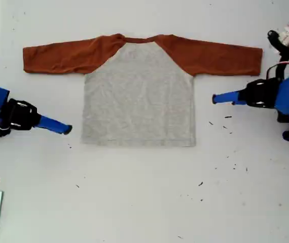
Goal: Fold t shirt
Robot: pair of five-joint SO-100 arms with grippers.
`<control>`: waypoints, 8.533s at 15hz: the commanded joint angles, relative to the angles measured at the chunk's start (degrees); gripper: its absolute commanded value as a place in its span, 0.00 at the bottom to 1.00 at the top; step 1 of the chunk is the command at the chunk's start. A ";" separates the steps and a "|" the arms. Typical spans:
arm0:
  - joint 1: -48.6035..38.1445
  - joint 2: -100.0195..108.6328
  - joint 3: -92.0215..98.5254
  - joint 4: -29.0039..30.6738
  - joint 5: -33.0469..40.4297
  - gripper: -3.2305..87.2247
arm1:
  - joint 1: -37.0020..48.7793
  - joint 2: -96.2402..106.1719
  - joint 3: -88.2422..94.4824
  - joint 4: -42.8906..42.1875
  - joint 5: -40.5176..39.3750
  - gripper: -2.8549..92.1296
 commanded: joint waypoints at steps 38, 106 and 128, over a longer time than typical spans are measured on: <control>-5.27 0.70 0.44 -0.26 3.43 0.03 | 11.95 -63.02 -67.15 -6.50 -30.41 0.06; -30.67 -25.84 -5.01 -9.76 5.63 0.03 | 4.22 -12.30 0.26 -7.73 -16.87 0.07; -8.79 -111.09 -66.27 -8.09 -0.44 0.29 | -21.45 -98.79 -57.30 -12.83 5.63 0.31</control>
